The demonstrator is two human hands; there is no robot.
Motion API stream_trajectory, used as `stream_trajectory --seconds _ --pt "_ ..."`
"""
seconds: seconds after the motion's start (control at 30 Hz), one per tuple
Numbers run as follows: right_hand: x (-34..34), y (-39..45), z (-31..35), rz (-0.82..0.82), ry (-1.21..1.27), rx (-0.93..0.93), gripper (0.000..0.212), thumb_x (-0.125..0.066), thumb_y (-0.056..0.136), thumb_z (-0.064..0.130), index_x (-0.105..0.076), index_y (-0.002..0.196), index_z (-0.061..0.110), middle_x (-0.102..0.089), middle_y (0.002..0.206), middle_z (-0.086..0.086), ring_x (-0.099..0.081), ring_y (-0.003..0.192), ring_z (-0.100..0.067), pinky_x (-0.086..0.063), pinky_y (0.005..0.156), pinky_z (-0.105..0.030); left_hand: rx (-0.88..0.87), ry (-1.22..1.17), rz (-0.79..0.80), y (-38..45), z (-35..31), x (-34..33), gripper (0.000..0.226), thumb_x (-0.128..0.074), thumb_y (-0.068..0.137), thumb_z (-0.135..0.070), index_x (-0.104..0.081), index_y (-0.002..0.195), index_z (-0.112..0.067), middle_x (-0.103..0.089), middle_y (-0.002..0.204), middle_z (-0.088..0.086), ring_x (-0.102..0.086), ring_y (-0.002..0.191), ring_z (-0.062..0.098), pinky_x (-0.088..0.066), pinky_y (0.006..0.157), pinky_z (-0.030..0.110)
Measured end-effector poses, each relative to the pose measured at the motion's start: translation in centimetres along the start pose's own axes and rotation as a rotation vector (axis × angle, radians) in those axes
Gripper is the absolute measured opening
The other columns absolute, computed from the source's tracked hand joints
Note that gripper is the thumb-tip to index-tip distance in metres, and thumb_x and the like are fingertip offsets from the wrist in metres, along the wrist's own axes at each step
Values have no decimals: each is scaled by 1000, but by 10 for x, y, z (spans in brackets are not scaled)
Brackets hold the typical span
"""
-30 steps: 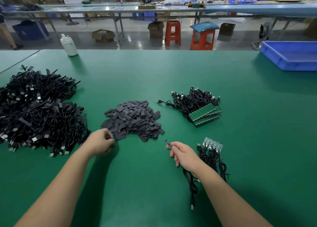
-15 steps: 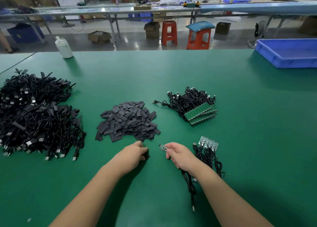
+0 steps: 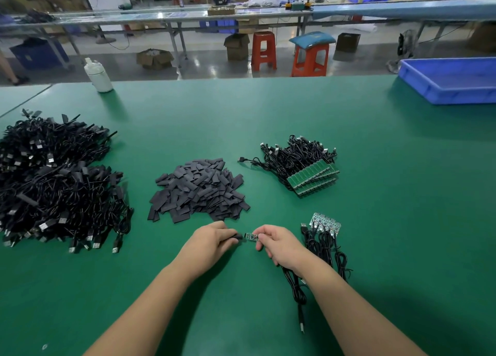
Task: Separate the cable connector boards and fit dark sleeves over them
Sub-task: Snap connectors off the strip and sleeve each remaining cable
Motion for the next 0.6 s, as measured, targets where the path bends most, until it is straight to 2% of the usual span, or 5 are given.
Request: stream_trajectory --seconds 0.13,0.3,0.6 --pt "0 0 1 2 6 2 22 -45 103 19 -64 102 28 -65 73 12 -45 53 -8 -43 47 -24 -8 -10 -24 0 -5 -2 18 -57 97 -33 -70 107 -24 -58 90 -6 -57 79 11 -49 75 31" --pt "0 0 -1 2 40 -1 22 -44 103 16 -64 104 24 -64 72 12 -43 54 -11 -42 48 -25 4 10 -19 -1 -8 -3 23 -55 98 -31 -68 114 -22 -60 95 -2 -60 84 19 -48 78 33" --pt "-1 2 -4 1 23 -3 22 -45 103 19 -63 103 31 -63 71 12 -46 58 -10 -45 52 -24 34 -22 -23 -1 -10 -4 23 -57 98 -28 -69 115 -19 -61 93 1 -60 85 20 -48 79 33"
Point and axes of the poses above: each hand's wrist, its own y-axis towards the middle knuckle, its own x-axis out of the back of the hand, z = x × y, the point moved 6 cm from there along y, towards the middle knuckle
